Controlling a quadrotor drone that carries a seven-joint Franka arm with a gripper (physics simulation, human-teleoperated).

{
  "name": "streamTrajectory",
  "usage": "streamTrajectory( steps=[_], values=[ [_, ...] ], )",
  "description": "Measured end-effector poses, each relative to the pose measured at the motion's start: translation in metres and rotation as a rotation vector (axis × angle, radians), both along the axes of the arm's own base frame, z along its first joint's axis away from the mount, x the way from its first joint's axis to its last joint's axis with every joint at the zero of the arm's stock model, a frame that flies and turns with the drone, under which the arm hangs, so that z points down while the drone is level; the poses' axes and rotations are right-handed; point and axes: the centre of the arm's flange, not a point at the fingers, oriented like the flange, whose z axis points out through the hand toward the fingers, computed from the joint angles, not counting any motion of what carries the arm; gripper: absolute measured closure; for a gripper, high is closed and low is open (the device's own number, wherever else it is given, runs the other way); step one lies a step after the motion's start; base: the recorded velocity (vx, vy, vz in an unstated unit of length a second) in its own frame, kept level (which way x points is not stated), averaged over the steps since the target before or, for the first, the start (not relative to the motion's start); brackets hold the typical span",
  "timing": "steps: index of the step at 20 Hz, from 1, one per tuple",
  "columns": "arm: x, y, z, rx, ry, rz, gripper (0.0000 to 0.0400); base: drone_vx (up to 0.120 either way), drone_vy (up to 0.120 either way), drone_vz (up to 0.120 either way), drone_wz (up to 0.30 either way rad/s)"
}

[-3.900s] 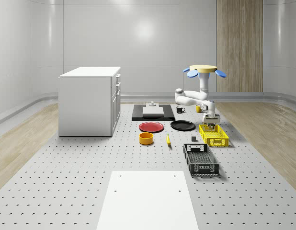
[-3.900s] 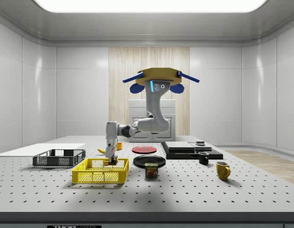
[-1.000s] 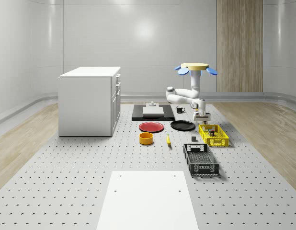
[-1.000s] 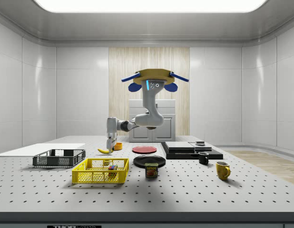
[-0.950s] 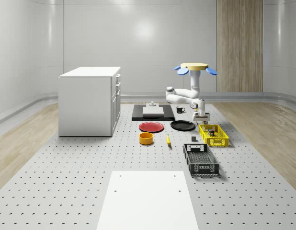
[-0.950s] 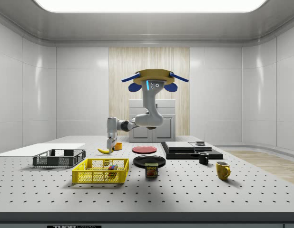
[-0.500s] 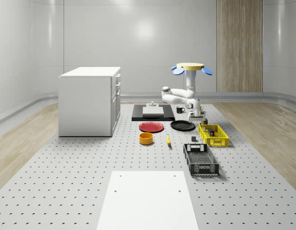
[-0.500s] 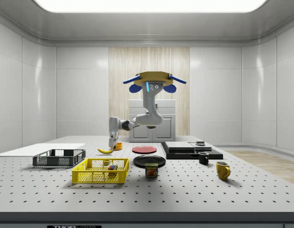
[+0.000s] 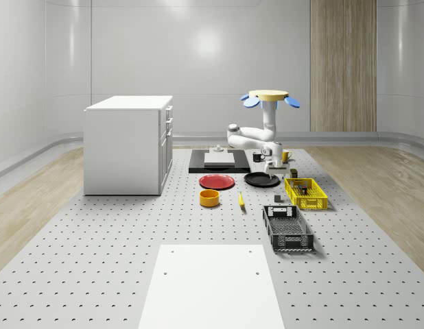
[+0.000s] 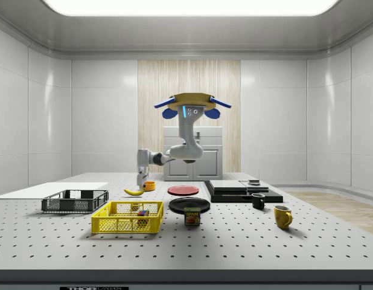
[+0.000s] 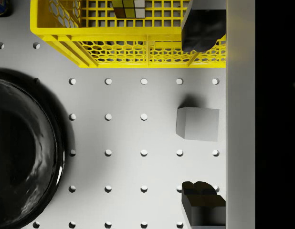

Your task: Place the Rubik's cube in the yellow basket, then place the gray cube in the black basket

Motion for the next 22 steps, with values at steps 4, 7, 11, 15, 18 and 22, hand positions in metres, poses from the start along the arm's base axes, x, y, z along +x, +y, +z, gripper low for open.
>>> streamTrajectory(
  steps=[4, 7, 11, 15, 18, 22],
  values=[
    [0.0000, 0.0000, 0.0000, 0.000, 0.000, 0.000, 0.0000, 0.120, 0.000, -0.090, 0.000],
    [0.0000, 0.0000, 0.0000, 0.000, 0.000, 0.000, 0.0000, 0.120, 0.000, -0.120, 0.000],
    [0.0000, 0.0000, 0.0000, 0.000, 0.000, 0.000, 0.0000, 0.070, 0.000, -0.030, 0.000],
    [0.0000, 0.0000, 0.0000, 0.000, 0.000, 0.000, 0.0000, 0.000, 0.000, -0.090, 0.000],
    [0.0000, 0.0000, 0.0000, 0.000, 0.000, 0.000, 0.0000, 0.000, 0.000, -0.120, 0.000],
    [0.0000, 0.0000, 0.0040, 0.000, 0.000, 0.000, 0.0000, 0.000, 0.000, -0.030, 0.000]
  ],
)
